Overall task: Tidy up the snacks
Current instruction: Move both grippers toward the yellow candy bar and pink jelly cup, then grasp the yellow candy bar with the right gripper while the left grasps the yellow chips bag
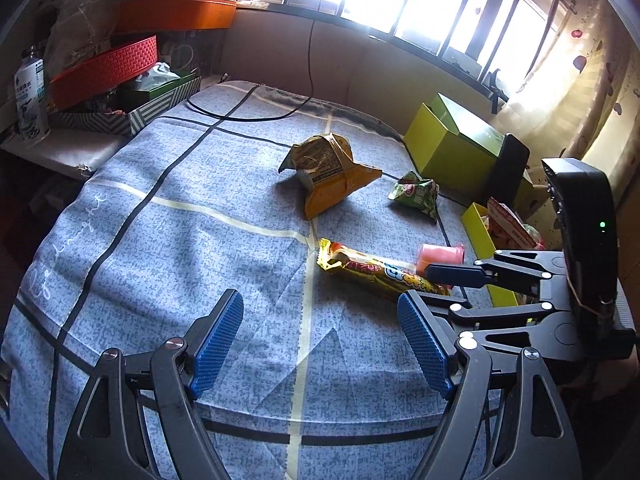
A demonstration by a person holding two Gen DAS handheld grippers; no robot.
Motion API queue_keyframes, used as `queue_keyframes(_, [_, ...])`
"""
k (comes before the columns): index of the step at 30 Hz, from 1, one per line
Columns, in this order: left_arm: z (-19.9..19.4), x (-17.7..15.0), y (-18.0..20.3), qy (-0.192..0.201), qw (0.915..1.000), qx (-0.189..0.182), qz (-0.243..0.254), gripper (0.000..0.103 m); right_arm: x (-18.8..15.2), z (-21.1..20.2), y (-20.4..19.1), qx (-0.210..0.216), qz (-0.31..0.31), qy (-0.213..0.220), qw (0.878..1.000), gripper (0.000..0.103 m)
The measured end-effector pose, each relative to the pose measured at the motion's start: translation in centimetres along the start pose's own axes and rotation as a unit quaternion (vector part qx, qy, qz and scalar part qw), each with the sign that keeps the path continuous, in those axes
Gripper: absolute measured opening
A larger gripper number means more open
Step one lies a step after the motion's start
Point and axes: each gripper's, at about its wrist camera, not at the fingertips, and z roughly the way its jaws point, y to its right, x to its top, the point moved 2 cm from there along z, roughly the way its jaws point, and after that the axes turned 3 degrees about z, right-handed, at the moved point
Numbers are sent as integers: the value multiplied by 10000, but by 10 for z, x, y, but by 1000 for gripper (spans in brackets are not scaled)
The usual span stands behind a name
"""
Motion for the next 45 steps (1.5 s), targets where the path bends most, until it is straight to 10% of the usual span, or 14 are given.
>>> queue_keyframes(10, [-5,4,0,98,9999,-53,16,80,-3,12,-10,258,-100,-262,9993,36])
queue_keyframes(15, [-6,6,-1,115,9999,-40,20,80,-1,17,-12,159,-64,-229,9996,20])
queue_keyframes(45, [70,83,1,2,9963,-340,-790,80,-34,-93,53,-248,1071,1094,9879,19])
